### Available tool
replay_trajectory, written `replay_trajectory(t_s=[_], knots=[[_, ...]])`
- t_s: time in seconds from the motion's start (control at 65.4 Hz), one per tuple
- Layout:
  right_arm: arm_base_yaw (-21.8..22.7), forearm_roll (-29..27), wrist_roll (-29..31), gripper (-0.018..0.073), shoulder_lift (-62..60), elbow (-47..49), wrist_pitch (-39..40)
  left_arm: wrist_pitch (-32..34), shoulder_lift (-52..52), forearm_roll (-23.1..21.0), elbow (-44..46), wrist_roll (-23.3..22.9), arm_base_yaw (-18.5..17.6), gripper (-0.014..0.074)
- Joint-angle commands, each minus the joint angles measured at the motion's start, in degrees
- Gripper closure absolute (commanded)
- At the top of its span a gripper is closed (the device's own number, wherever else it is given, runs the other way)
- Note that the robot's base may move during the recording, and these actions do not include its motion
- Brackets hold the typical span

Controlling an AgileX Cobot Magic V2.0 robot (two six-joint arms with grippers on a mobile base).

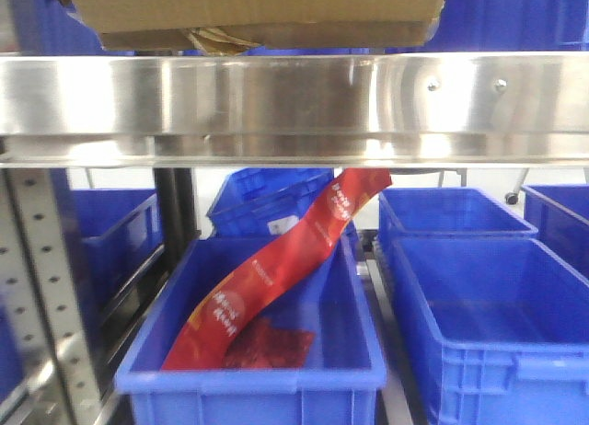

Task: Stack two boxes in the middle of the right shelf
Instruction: 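Lower the held boxes onto the middle shelf with both grippers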

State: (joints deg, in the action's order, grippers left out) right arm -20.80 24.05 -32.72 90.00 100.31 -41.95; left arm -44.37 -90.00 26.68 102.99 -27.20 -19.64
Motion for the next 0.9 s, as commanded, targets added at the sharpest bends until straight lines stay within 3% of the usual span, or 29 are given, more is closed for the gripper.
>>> replay_trajectory(t_s=[0.0, 0.887], knots=[[0.13, 0.73, -0.31, 0.0711, -0.93, 0.83, 3.95, 2.02, 0.67, 0.98, 0.65, 0.14, 0.05, 0.0707], [0.13, 0.73, -0.31, 0.0711, -0.93, 0.83, 3.95, 2.12, 0.67, 0.98, 0.65, 0.14, 0.05, 0.0707]])
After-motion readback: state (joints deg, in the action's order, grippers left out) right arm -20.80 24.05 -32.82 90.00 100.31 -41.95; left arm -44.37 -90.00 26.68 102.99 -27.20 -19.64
